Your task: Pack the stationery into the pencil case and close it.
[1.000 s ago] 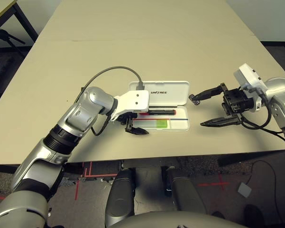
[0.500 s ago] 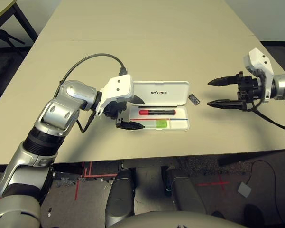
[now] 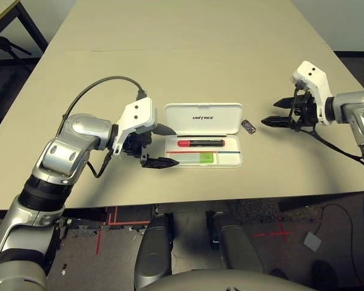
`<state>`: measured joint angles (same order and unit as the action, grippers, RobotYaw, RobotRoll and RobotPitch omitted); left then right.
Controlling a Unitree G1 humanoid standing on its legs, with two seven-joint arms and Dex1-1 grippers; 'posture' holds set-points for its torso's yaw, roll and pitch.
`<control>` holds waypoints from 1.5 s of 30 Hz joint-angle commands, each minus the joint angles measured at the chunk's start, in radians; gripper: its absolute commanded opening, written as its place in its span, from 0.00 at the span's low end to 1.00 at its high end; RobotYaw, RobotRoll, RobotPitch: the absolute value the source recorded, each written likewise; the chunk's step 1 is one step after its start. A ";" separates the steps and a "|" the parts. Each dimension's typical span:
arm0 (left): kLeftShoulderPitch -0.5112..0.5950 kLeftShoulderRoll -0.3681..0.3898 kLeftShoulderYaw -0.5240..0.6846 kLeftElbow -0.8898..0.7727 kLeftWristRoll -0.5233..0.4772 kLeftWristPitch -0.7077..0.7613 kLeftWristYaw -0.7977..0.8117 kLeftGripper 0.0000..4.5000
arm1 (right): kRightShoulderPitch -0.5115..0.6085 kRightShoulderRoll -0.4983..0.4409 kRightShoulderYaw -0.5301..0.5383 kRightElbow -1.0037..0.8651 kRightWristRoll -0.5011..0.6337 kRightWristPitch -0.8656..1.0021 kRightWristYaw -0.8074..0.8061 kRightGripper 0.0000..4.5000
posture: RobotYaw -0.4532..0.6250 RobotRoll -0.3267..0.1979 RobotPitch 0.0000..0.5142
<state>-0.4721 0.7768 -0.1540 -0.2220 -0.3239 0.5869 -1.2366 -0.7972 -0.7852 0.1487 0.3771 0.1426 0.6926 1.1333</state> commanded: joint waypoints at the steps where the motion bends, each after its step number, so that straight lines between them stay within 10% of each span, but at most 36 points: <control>1: 0.033 0.018 0.025 -0.025 -0.021 -0.002 0.014 0.99 | 0.023 0.011 0.022 -0.046 -0.005 0.054 -0.017 1.00 | 0.46 0.62 0.40; 23: 0.090 0.050 0.058 -0.046 -0.042 -0.024 0.034 0.99 | 0.034 0.145 0.093 0.053 -0.101 -0.039 -0.146 1.00 | 0.50 0.62 0.41; 35: 0.086 0.051 0.058 -0.039 -0.039 -0.042 0.037 1.00 | 0.026 0.128 0.080 0.066 -0.114 -0.088 -0.110 0.07 | 0.49 0.62 0.40; 45: 0.100 0.049 0.059 -0.024 -0.041 -0.070 0.036 1.00 | 0.036 -0.052 0.093 -0.082 -0.067 -0.217 0.205 0.07 | 0.46 0.62 0.37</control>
<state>-0.3813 0.8249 -0.0968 -0.2573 -0.3582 0.5279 -1.1994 -0.7725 -0.8139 0.2260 0.3466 0.0563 0.5047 1.2726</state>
